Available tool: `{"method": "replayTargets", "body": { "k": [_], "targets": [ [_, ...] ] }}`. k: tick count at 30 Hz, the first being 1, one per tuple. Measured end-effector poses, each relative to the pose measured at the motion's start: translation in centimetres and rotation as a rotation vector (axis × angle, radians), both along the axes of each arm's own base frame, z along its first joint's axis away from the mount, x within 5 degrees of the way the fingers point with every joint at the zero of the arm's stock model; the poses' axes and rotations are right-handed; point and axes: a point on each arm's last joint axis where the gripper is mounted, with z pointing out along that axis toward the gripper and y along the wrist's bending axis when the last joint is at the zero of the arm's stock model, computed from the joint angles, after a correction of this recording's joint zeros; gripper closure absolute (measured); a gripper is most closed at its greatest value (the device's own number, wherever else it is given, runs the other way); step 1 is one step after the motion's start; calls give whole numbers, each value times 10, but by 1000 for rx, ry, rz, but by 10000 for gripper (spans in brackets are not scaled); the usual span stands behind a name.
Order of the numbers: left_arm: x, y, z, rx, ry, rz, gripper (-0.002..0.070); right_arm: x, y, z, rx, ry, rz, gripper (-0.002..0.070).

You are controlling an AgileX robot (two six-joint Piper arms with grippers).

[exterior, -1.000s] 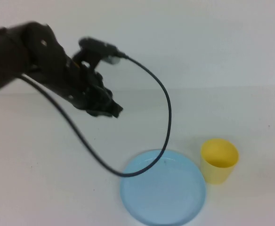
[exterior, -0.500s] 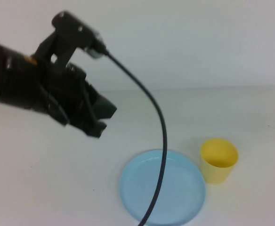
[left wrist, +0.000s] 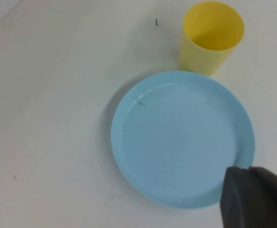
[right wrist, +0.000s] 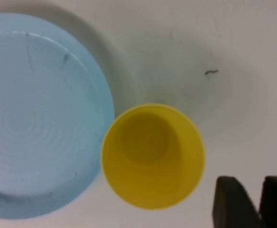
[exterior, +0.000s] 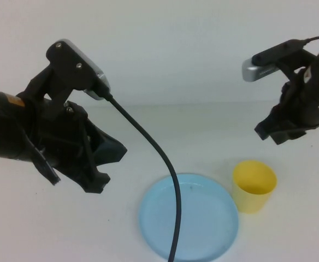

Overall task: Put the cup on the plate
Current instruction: Pick up the cup from the table, then place the cup on the plate

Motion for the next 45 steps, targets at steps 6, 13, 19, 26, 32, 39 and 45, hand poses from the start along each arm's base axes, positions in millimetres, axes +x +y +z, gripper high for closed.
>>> {"method": "replayTargets", "body": {
  "k": [6,13,19,26,32,39,45],
  "targets": [
    [0,0,0,2,-8,-2,673,14,8,-28,-23,83,8,293],
    [0,0,0,1,-11,-3,673,21,12,-55,-59,171,6,209],
    [2,-2,3,-45,-14,14,673,28,15,-68,-67,176,8,207],
    [6,-1,5,-30,-84,15,673,37,17,-105,-117,249,-11,334],
    [10,7,7,44,-153,74,673,38,11,-105,-200,285,0,629],
    [-13,34,5,74,-241,286,673,46,17,-32,-116,135,-16,646],
    [-47,53,-13,61,-298,356,673,25,56,13,71,83,46,647]
  ]
}}
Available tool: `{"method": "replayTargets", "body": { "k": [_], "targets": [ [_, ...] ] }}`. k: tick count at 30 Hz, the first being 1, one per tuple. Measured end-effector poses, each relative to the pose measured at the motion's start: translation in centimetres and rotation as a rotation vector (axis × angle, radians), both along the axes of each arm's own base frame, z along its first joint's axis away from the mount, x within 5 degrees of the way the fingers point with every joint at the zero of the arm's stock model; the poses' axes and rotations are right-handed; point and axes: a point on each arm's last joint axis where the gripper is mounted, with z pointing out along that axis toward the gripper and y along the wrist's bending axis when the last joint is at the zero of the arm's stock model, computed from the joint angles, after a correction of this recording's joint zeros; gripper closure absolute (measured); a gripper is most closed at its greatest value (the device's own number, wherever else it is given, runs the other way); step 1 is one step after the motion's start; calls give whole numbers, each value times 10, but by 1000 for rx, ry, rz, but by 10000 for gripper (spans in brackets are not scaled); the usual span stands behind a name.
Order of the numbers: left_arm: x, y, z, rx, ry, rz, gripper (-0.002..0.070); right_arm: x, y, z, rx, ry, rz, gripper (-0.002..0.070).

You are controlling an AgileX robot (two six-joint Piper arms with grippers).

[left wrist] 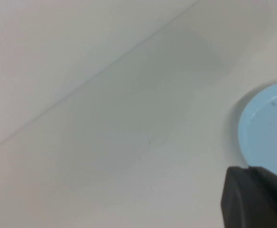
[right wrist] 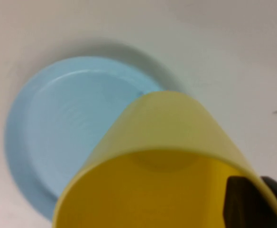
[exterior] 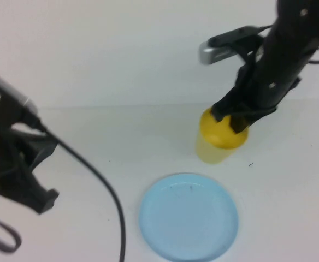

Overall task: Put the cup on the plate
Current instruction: Place the cup on the plate

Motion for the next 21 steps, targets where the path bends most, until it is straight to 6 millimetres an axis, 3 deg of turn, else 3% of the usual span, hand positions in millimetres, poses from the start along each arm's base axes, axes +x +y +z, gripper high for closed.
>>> {"method": "replayTargets", "body": {
  "k": [5,9,15,21],
  "targets": [
    [-19,13,-19,31,-64,43,673,-11,45,-36,-38,90,78,647],
    [-27,19,-20,-14,-130,87,673,-17,72,-73,-87,161,132,647],
    [-28,19,-19,-17,-136,89,673,-14,80,-102,-126,216,130,647],
    [-28,19,-19,-23,-144,90,673,-12,79,-107,-147,211,118,647]
  ]
}}
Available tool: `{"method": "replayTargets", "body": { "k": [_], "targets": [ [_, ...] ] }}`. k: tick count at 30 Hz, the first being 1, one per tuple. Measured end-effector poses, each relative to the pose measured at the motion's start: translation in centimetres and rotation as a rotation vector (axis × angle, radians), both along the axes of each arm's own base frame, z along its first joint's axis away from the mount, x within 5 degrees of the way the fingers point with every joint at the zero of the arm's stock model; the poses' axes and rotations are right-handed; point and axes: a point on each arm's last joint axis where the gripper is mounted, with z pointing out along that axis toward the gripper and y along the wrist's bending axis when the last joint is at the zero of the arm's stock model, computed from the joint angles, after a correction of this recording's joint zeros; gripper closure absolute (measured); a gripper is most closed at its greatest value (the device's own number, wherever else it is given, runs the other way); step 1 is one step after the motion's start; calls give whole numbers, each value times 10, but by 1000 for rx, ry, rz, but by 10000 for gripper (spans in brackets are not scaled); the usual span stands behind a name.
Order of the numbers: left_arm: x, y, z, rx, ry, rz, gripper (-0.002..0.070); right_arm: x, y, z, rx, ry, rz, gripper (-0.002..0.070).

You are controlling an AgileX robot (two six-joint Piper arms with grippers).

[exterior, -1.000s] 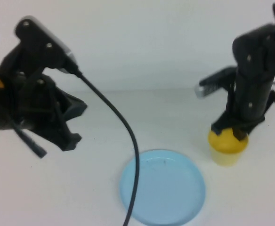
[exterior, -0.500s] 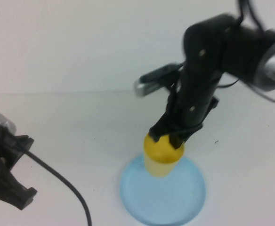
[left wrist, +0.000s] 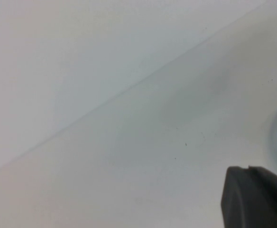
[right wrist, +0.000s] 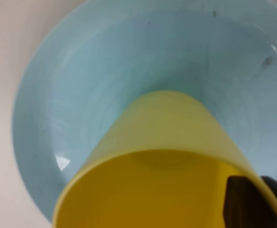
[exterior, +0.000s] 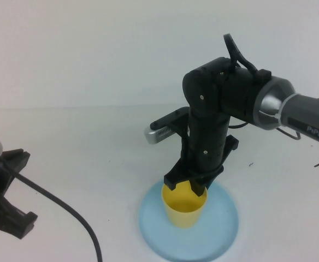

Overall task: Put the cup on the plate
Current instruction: Place the cup on the plate

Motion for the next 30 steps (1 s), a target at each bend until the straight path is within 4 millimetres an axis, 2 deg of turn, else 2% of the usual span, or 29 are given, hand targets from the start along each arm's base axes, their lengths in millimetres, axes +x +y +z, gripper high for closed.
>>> {"method": "replayTargets", "body": {
  "k": [14,17,19,23,26,30],
  "targets": [
    [0,0,0,-13,6,5,673,1,1,-4,-6,5,0,646],
    [0,0,0,-13,6,5,673,1,1,-4,-5,6,-11,625],
    [0,0,0,-13,6,6,673,1,1,-4,-1,9,-16,576],
    [0,0,0,-26,11,11,673,1,1,-4,-4,9,-36,391],
    [0,0,0,-41,16,17,673,1,0,-4,-16,0,-59,283],
    [0,0,0,-56,21,21,673,1,-1,-3,-23,-7,-82,237]
  ]
}}
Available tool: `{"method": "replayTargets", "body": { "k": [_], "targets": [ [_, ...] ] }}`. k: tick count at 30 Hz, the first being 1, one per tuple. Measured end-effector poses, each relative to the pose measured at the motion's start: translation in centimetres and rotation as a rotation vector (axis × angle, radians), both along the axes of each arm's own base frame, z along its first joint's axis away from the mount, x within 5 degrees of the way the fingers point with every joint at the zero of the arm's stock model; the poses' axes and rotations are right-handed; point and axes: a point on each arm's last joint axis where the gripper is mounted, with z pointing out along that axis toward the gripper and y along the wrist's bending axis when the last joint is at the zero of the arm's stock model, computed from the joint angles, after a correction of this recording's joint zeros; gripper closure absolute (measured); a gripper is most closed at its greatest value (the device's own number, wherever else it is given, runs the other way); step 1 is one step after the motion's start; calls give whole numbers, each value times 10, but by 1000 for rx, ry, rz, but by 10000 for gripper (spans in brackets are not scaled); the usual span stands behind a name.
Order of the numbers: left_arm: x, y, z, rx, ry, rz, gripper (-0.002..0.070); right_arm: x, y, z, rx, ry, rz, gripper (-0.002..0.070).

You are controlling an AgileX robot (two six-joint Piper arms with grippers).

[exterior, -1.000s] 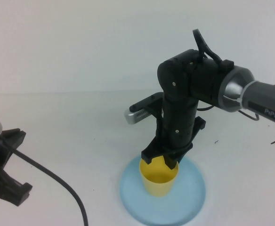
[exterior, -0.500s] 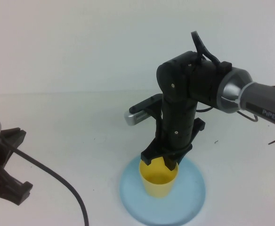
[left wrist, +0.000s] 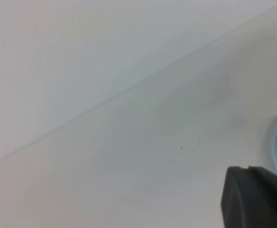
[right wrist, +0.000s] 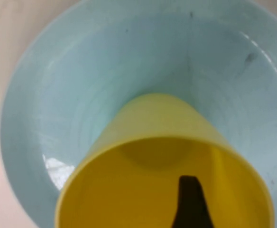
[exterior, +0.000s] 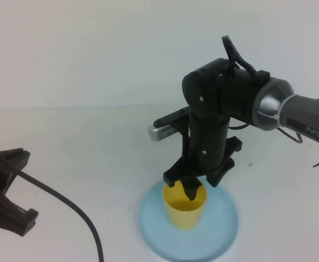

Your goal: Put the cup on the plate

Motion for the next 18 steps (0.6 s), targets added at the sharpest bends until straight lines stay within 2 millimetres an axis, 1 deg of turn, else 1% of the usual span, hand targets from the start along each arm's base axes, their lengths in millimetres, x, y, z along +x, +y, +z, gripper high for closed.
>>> {"method": "replayTargets", "body": {
  "k": [2,4,6,9,11,12,14,15,18],
  "targets": [
    [-2,0,3,-63,-4,19,673,-1,-1,8,10,-14,-20,230],
    [-6,2,8,-88,-54,19,673,-4,-3,22,31,-39,-45,227],
    [-10,3,13,-114,-122,15,673,-8,-7,44,65,-76,-73,229],
    [-19,6,15,-132,-171,13,673,-22,-16,91,140,-159,-93,261],
    [-24,8,14,-141,-193,12,673,-35,-26,125,168,-240,-86,311],
    [-26,9,12,-146,-206,12,673,-41,-30,137,173,-277,-81,342],
    [-29,10,8,-156,-232,10,673,-59,-43,166,177,-365,-60,407],
    [-30,10,3,-154,-228,10,673,-68,-48,174,175,-391,-51,434],
    [-35,12,-4,-163,-252,9,673,-105,-70,195,164,-467,-8,521]
  ]
}}
